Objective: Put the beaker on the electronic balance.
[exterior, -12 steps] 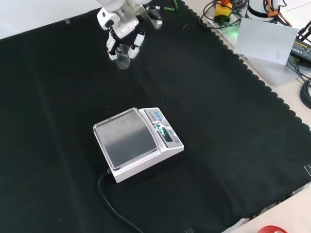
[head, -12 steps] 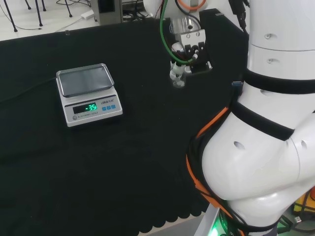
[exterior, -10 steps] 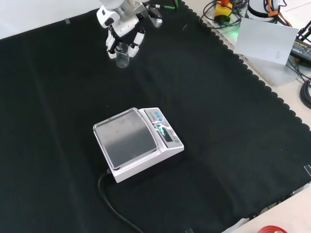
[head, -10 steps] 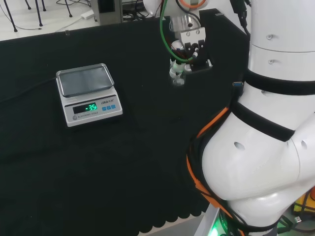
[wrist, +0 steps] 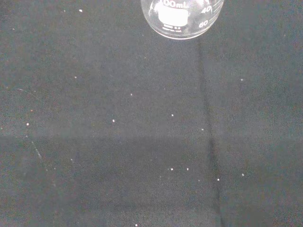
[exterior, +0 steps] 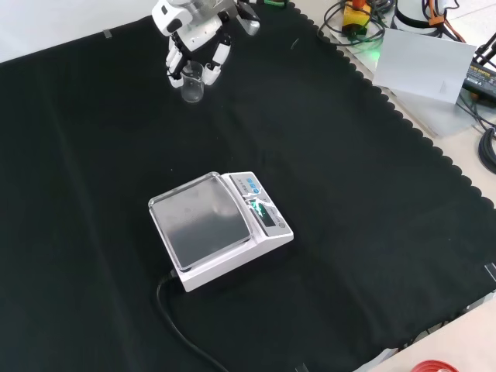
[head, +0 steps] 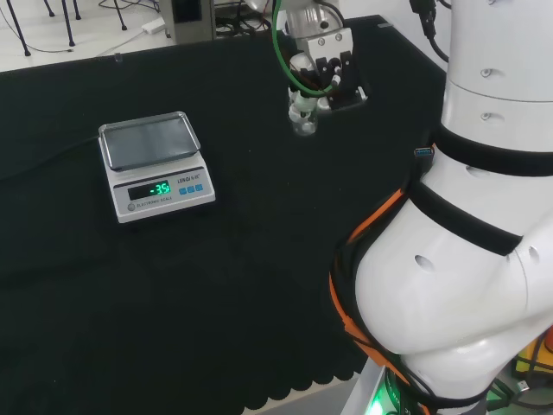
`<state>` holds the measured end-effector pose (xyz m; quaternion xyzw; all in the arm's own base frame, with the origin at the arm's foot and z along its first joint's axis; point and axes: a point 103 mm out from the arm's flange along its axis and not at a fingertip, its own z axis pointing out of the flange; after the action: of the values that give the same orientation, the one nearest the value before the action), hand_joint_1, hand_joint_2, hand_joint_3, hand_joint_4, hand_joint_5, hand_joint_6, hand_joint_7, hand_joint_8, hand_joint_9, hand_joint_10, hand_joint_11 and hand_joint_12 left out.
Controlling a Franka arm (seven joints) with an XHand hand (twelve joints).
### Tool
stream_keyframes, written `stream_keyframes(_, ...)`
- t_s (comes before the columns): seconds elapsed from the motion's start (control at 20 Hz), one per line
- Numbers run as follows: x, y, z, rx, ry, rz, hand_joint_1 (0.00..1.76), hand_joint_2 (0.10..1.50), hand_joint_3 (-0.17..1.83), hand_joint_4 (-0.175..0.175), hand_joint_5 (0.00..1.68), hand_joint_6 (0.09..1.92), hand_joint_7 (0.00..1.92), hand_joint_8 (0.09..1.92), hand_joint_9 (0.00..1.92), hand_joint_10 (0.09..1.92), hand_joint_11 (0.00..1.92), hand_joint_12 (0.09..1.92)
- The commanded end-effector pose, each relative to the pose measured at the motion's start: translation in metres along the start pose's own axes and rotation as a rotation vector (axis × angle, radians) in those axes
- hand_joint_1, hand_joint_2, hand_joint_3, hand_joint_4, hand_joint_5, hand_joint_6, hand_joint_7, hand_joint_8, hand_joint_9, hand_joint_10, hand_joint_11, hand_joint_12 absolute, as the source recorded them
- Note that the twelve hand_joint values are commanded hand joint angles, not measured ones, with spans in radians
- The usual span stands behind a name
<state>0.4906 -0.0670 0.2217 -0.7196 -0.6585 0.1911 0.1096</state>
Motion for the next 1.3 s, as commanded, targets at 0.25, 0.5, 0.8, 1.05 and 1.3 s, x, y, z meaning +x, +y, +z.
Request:
stream_keyframes(0.25, 0.027, 0.007, -0.025, -0.018, 0.036, -0.065, 1.08, 1.23, -0.02, -0.141, 0.77, 1.31, 0.65, 0.75, 1.05, 0.62, 0.93, 1.05)
stream_keyframes(0.5, 0.04, 0.011, -0.031, -0.027, 0.036, -0.101, 1.08, 1.23, -0.02, -0.14, 0.78, 1.31, 0.65, 0.75, 1.05, 0.62, 0.93, 1.05)
stream_keyframes(0.8, 0.059, 0.013, -0.039, -0.033, 0.022, -0.133, 1.08, 1.23, -0.02, -0.139, 0.78, 1.3, 0.65, 0.75, 1.05, 0.62, 0.94, 1.05)
stream_keyframes(1.05, 0.08, 0.015, -0.047, -0.043, 0.012, -0.166, 1.08, 1.23, -0.02, -0.138, 0.78, 1.3, 0.66, 0.75, 1.05, 0.62, 0.94, 1.04)
stream_keyframes(1.3, 0.1, 0.019, -0.052, -0.043, -0.008, -0.192, 1.08, 1.23, -0.02, -0.137, 0.78, 1.3, 0.66, 0.75, 1.05, 0.62, 0.94, 1.04)
